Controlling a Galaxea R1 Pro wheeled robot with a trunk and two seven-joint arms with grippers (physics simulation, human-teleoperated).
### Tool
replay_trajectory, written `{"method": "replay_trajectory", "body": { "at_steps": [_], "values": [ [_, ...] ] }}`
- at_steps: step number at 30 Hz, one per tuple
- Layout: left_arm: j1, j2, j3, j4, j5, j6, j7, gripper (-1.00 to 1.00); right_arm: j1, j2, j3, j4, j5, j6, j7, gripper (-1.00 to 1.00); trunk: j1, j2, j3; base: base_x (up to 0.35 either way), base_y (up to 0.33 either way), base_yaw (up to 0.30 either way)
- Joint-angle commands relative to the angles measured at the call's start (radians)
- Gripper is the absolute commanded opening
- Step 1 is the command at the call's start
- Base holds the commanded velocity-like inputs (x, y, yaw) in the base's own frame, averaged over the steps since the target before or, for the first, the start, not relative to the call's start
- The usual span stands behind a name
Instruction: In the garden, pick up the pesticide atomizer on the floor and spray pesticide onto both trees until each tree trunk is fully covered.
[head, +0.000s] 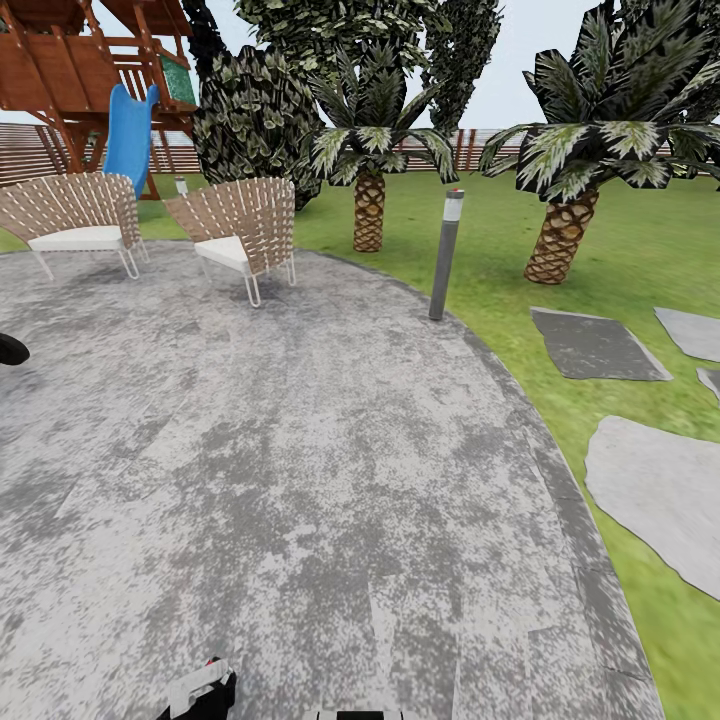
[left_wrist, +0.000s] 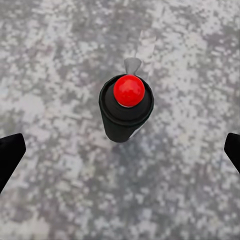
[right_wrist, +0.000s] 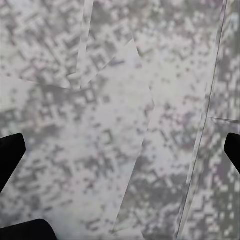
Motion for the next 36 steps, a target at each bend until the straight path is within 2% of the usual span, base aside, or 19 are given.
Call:
{"method": "replay_trajectory", "body": {
  "at_steps": [1, 23, 28, 33, 36],
  "values": [
    [0.0, 0.001, -0.009, 0.0, 0.006, -0.004, 0.008, 1.0, -0.001, 0.0, -0.008, 0.001, 0.007, -0.004, 0.004, 1.0, 0.0, 0.0, -0.001, 0.0, 0.0, 0.0],
    [0.0, 0.001, -0.009, 0.0, 0.006, -0.005, 0.008, 1.0, -0.001, -0.001, -0.01, -0.008, 0.001, -0.003, 0.006, 1.0, 0.0, 0.0, -0.001, 0.0, 0.0, 0.0],
    [0.0, 0.001, -0.009, -0.001, 0.006, -0.005, 0.008, 1.0, -0.005, -0.002, -0.013, -0.032, 0.0, -0.001, 0.006, 1.0, 0.0, 0.0, -0.001, 0.0, 0.0, 0.0],
    [0.0, 0.001, -0.009, -0.001, 0.007, -0.005, 0.008, 1.0, -0.013, -0.002, -0.016, -0.101, -0.003, 0.003, 0.005, 1.0, 0.0, 0.0, -0.001, 0.0, 0.0, 0.0],
    [0.0, 0.001, -0.009, -0.001, 0.007, -0.005, 0.008, 1.0, -0.02, -0.002, -0.019, -0.118, -0.009, 0.005, 0.006, 1.0, 0.001, -0.001, -0.012, 0.0, 0.0, 0.0]
  ]
}}
